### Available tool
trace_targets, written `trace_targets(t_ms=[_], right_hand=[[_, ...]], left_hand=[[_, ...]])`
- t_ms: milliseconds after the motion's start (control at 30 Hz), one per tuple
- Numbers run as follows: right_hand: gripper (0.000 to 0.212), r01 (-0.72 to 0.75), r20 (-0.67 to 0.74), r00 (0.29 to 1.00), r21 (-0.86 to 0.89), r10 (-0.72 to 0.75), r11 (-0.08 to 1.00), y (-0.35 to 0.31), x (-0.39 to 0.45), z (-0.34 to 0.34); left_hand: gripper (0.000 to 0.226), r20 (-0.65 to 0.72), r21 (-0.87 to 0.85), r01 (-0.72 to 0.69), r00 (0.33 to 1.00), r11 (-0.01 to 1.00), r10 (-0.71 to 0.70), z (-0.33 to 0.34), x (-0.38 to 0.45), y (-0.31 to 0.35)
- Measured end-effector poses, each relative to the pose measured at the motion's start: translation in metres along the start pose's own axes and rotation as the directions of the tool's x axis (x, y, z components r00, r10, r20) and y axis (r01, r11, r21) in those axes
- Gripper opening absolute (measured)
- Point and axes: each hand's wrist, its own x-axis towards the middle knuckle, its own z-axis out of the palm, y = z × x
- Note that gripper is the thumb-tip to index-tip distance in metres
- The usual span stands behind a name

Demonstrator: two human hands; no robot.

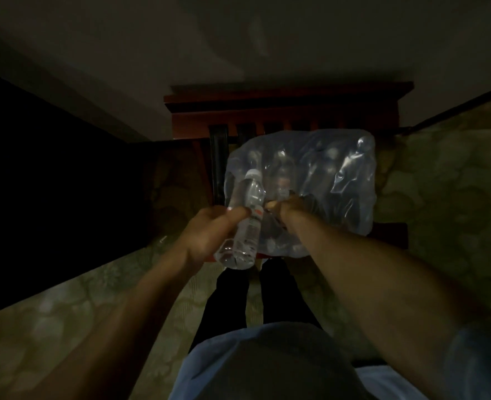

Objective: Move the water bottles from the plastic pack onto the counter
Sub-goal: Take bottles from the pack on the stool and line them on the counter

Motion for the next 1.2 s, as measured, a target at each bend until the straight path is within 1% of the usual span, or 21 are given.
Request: trace_targets(t_ms=[100,167,200,267,300,400,467,533,567,633,700,800,867,900,933,967,1033,1067,1133,1167,1200], right_hand=[[0.061,0.078,-0.095,0.992,-0.063,-0.084,0.995,-0.008,-0.027,-0.021],[0.056,0.108,-0.073,0.991,-0.066,-0.113,0.992,-0.011,-0.046,-0.041],[0.052,0.127,-0.054,0.990,-0.082,-0.132,0.988,-0.012,-0.054,-0.050],[0.043,0.144,0.006,0.989,-0.162,-0.145,0.976,-0.011,-0.073,-0.065],[0.042,0.148,0.031,0.989,-0.211,-0.145,0.966,-0.010,-0.081,-0.069],[0.050,0.134,0.027,0.991,-0.312,-0.132,0.941,-0.014,-0.106,-0.078],[0.059,0.126,0.005,0.991,-0.308,-0.130,0.943,-0.017,-0.121,-0.084],[0.067,0.131,-0.028,0.989,-0.271,-0.144,0.954,-0.021,-0.137,-0.092],[0.068,0.146,-0.035,0.987,-0.237,-0.159,0.960,-0.022,-0.145,-0.097],[0.066,0.187,-0.038,0.980,-0.142,-0.194,0.972,-0.027,-0.157,-0.109],[0.065,0.205,-0.037,0.978,-0.010,-0.205,0.979,-0.035,-0.171,-0.123],[0.070,0.219,0.017,0.974,0.170,-0.225,0.961,-0.044,-0.192,-0.138],[0.082,0.255,0.077,0.953,0.311,-0.291,0.915,-0.047,-0.205,-0.140],[0.088,0.269,0.111,0.936,0.387,-0.334,0.882,-0.047,-0.211,-0.139],[0.089,0.289,0.143,0.911,0.449,-0.387,0.846,-0.047,-0.215,-0.137],[0.084,0.314,0.171,0.878,0.499,-0.447,0.808,-0.045,-0.219,-0.134],[0.066,0.354,0.219,0.796,0.589,-0.565,0.727,-0.042,-0.228,-0.126],[0.056,0.372,0.239,0.747,0.623,-0.621,0.688,-0.041,-0.233,-0.123],[0.039,0.415,0.272,0.638,0.666,-0.720,0.619,-0.039,-0.247,-0.119],[0.036,0.428,0.289,0.587,0.682,-0.756,0.593,-0.039,-0.254,-0.117],[0.038,0.441,0.307,0.545,0.687,-0.781,0.578,-0.039,-0.261,-0.114]], left_hand=[[0.045,-0.006,0.001,-0.029,1.000,1.000,0.029,0.000,-0.006,0.003],[0.044,-0.024,-0.019,-0.037,0.999,0.999,0.036,0.001,-0.009,0.006],[0.039,-0.033,-0.026,-0.044,0.999,0.999,0.044,0.003,-0.010,0.007],[0.031,-0.033,-0.025,-0.060,0.998,0.998,0.059,0.009,-0.013,0.011],[0.032,-0.039,-0.018,-0.060,0.998,0.998,0.059,0.013,-0.015,0.013],[0.034,-0.037,-0.035,-0.046,0.998,0.998,0.045,0.023,-0.019,0.021],[0.037,-0.022,-0.041,-0.049,0.999,0.998,0.048,0.030,-0.022,0.027],[0.041,-0.031,-0.056,-0.057,0.998,0.997,0.055,0.034,-0.027,0.033],[0.041,-0.040,-0.073,-0.062,0.997,0.995,0.059,0.034,-0.030,0.036],[0.042,-0.040,-0.097,-0.077,0.996,0.992,0.073,0.033,-0.037,0.042],[0.045,-0.041,-0.126,-0.103,0.994,0.987,0.099,0.028,-0.045,0.047],[0.050,-0.036,-0.197,-0.180,0.984,0.964,0.177,0.021,-0.059,0.055],[0.050,-0.045,-0.279,-0.222,0.975,0.934,0.218,0.017,-0.068,0.063],[0.050,-0.058,-0.319,-0.232,0.973,0.919,0.225,0.014,-0.074,0.067],[0.051,-0.074,-0.351,-0.251,0.968,0.902,0.241,0.010,-0.079,0.071],[0.049,-0.092,-0.385,-0.283,0.959,0.878,0.269,0.006,-0.084,0.073],[0.040,-0.128,-0.469,-0.356,0.933,0.808,0.337,0.000,-0.097,0.074],[0.038,-0.157,-0.489,-0.390,0.919,0.780,0.361,-0.002,-0.103,0.073],[0.039,-0.225,-0.479,-0.457,0.889,0.750,0.398,-0.008,-0.115,0.069],[0.041,-0.244,-0.470,-0.489,0.872,0.735,0.425,-0.011,-0.122,0.067],[0.044,-0.251,-0.469,-0.515,0.857,0.717,0.451,-0.013,-0.130,0.066]])
